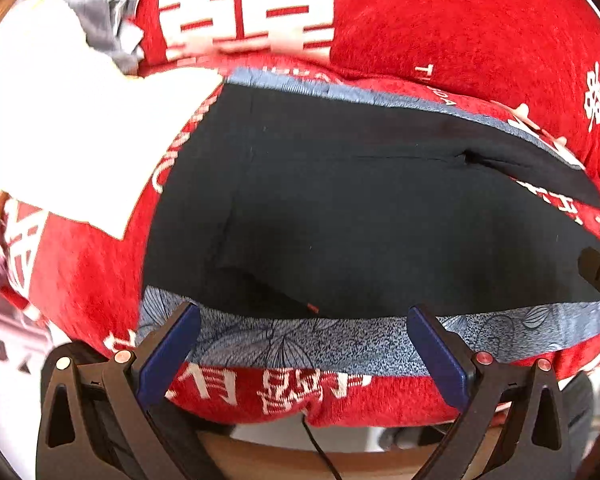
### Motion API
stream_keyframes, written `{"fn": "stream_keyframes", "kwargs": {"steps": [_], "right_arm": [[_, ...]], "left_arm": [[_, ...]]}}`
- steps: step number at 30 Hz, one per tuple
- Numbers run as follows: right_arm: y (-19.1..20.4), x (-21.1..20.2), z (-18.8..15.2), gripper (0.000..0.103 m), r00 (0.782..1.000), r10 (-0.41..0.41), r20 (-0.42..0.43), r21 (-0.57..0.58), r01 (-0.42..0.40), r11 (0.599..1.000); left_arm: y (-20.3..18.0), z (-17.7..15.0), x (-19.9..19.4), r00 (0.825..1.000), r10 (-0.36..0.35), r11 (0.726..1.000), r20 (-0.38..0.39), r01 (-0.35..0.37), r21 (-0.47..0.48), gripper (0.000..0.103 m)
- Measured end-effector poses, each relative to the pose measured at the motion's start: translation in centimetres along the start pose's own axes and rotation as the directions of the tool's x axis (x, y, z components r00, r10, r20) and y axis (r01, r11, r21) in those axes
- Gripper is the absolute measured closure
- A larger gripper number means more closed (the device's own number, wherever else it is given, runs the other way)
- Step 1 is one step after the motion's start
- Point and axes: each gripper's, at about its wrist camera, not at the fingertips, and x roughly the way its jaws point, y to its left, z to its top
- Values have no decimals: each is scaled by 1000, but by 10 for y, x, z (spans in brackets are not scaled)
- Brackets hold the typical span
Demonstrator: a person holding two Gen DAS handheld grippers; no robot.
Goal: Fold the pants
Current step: 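Move both grippers over the grey patterned waistband of the black pants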
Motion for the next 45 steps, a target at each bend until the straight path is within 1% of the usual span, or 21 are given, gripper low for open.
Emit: {"fn": "stream_keyframes", "kwargs": {"steps": [2, 3, 5, 6, 9, 14, 18, 21, 24, 27, 35, 45], "right_arm": [[4, 6, -7, 0, 1000, 14, -18, 26, -14, 1000], [2, 11, -9, 0, 999, 20, -40, 27, -19, 999], [3, 23, -15, 0, 996, 4, -91, 13, -2, 1000], [3, 26, -17, 0, 995, -2, -101, 12, 4, 1000], [1, 30, -21, 0, 994, 1, -107, 10, 0, 1000], [8, 27, -22, 0, 996, -21, -91, -27, 18, 999], [7, 29, -21, 0, 994, 5, -109, -19, -7, 1000], [7, 32, -22, 0, 993, 15, -117, -26, -19, 999], [10, 35, -27, 0, 991, 11, -134, -56, -19, 998], [15, 36, -28, 0, 991, -5, -133, -95, -8, 995], [21, 37, -14, 0, 993, 7, -114, -127, -22, 992], [28, 53, 11, 0, 991, 14, -132, -157, -35, 987]], "left_arm": [[1, -1, 4, 1000, 3, 1000, -3, -3, -10, 0], [3, -1, 5, 1000, 14, 1000, 0, -14, -9, 0], [-1, -2, 6, 999, 37, 999, 6, -37, 7, 0], [-4, -3, 6, 999, 44, 999, 8, -44, 15, 0], [-6, -5, 4, 999, 46, 999, 11, -46, 23, 0], [-7, -7, 6, 999, 47, 999, -2, -47, 26, 0], [-9, -10, 11, 998, 51, 998, -19, -51, 37, 0], [-10, -11, 14, 998, 42, 998, -36, -40, 45, 0], [-10, -10, 15, 998, 42, 998, -46, -39, 53, 0], [-12, -6, 18, 997, 42, 997, -57, -39, 61, 0], [-17, 12, 23, 997, 37, 998, -69, -33, 59, 0], [-25, 34, 37, 995, 42, 997, -86, -35, 76, 0]]}}
